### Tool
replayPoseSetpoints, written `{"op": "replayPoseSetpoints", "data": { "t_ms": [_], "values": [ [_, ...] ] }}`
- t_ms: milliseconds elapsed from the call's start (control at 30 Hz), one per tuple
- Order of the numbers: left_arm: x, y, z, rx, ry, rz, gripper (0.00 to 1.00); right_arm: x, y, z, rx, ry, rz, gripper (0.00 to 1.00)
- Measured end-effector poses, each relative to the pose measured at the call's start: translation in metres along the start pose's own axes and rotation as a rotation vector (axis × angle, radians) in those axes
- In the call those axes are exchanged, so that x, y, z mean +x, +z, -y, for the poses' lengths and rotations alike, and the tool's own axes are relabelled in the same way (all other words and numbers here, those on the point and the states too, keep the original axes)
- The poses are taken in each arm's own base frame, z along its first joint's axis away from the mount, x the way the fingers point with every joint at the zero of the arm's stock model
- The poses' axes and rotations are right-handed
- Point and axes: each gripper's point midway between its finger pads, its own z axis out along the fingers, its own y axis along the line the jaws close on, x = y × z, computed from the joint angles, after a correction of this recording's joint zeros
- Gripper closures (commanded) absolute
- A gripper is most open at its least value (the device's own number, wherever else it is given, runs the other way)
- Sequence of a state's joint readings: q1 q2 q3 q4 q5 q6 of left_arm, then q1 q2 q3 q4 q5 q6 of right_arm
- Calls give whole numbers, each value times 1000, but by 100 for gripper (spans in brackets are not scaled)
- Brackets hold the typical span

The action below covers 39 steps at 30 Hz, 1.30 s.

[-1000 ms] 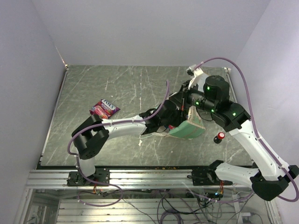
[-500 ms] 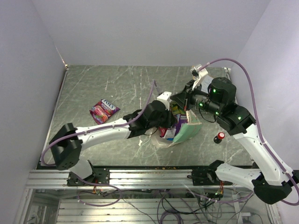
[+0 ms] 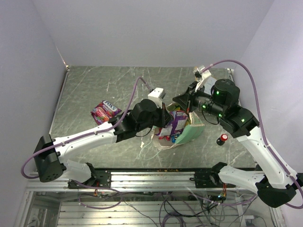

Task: Take the snacks out of the paper bag

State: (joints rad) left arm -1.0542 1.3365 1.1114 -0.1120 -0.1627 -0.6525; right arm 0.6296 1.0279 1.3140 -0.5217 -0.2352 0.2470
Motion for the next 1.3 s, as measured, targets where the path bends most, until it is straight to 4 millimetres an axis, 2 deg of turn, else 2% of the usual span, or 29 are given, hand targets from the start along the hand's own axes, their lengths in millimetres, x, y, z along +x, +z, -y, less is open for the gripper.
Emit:
{"op": "replayPoseSetpoints", "data": {
  "t_ms": [167,300,467,767,933,1033,1133,1267,1300],
  "values": [
    [-12,-9,-2,4,-40,27,93,2,0,2,12,0,2,100],
    [-32,-28,-3,15,-77,79,93,0,0,8,45,0,9,100],
    [-62,-70,-3,2,-93,150,93,-2,0,15,86,-1,20,100],
    [-143,-167,-15,-145,-96,346,93,-3,-1,22,123,-1,29,100],
    [-173,-189,-22,-238,-88,399,93,-4,-1,24,132,-4,30,100],
    [-180,-191,-38,-348,-92,398,93,-4,0,23,130,-5,30,100],
    [-182,-187,-68,-485,-104,382,93,-5,2,23,126,-5,27,100],
    [-179,-189,-119,-647,-138,341,93,-4,4,22,121,-4,22,100],
    [-179,-190,-126,-663,-147,336,93,-4,4,22,120,-4,21,100]
  ]
}}
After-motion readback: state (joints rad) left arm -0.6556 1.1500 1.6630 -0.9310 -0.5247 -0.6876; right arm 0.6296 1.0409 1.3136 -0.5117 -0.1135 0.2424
